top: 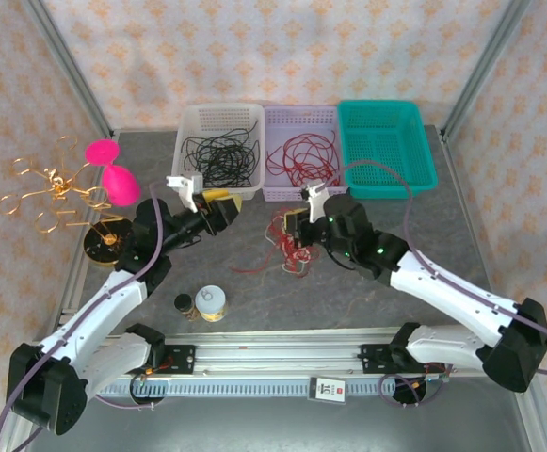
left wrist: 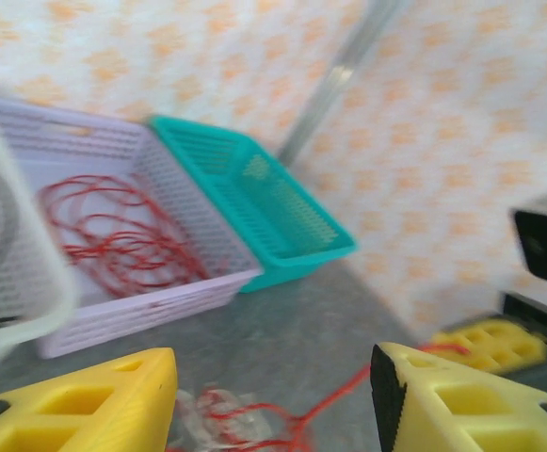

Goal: Untangle the cables

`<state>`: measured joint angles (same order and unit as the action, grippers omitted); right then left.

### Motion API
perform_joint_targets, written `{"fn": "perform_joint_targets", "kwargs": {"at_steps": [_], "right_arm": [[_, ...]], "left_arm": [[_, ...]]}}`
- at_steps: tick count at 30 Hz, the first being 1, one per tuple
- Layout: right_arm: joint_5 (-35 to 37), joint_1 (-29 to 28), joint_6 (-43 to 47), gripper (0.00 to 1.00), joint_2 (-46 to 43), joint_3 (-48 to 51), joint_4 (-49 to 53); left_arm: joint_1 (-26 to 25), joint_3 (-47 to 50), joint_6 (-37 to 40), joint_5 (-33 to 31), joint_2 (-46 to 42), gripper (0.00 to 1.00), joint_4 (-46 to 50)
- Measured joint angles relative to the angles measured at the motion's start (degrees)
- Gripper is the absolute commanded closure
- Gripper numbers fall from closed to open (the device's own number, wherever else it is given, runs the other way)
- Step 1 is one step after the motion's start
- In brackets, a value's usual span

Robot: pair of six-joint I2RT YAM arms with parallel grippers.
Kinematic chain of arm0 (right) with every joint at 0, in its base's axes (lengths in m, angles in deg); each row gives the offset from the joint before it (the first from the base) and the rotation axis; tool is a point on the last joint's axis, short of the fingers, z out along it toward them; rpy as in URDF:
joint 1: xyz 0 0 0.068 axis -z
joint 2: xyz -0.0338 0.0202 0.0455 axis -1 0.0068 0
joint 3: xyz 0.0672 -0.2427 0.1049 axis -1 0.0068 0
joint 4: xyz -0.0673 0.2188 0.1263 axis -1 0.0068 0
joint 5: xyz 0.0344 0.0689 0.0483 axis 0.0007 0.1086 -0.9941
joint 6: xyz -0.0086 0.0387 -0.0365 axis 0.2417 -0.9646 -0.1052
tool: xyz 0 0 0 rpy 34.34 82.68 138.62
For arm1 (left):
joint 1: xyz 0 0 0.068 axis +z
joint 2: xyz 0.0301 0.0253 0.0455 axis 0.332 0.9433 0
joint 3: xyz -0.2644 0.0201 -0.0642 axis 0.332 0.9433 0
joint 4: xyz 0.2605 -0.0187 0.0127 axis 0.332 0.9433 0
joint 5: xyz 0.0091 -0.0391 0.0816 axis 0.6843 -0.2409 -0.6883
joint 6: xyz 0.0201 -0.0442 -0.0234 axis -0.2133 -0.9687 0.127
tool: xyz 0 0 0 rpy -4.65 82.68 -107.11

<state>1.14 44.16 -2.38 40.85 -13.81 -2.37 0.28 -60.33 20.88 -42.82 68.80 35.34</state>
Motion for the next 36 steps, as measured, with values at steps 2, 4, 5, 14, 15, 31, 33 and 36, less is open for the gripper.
{"fn": "perform_joint_targets", "kwargs": {"at_steps": [2, 4, 5, 14, 15, 31, 33, 36], "right_arm": [[-2.36, 1.90, 1.99, 1.00, 0.52, -2.84, 0.92], [-4.72, 3.37, 3.98, 1.00, 1.64, -6.58, 2.34], [-5.79, 3.91, 4.92, 1.00, 2.14, -8.41, 2.99], [-17.11, 5.88, 11.26, 1.00, 4.92, -17.22, 8.37], [-17.92, 6.03, 11.61, 1.00, 5.18, -17.25, 8.90], [-11.72, 6.58, 12.02, 0.59, 3.32, -10.64, 3.74], [-9.35, 6.67, 10.75, 0.58, 1.92, -5.73, -1.11], [-7.63, 6.62, 8.24, 0.58, 2.23, 1.64, -10.29]], "left_arm": [[-1.36, -0.24, 0.37, 3.54, 0.02, 0.40, -1.05], [-1.86, -1.36, 2.84, 6.51, 0.79, 0.39, -0.52], [-1.86, -2.34, 4.42, 7.89, 1.75, 0.39, -0.39], [-1.90, -9.11, 17.70, 14.45, 15.19, 0.32, -1.42], [-1.90, -10.23, 18.47, 15.21, 16.94, 0.32, -1.49], [-4.85, -15.28, 22.71, 11.58, 21.11, 1.00, -4.72], [-5.14, -16.06, 22.88, 8.83, 19.23, 1.00, -2.84], [-6.03, -18.82, 22.95, 5.35, 18.12, 1.00, 0.79]]}}
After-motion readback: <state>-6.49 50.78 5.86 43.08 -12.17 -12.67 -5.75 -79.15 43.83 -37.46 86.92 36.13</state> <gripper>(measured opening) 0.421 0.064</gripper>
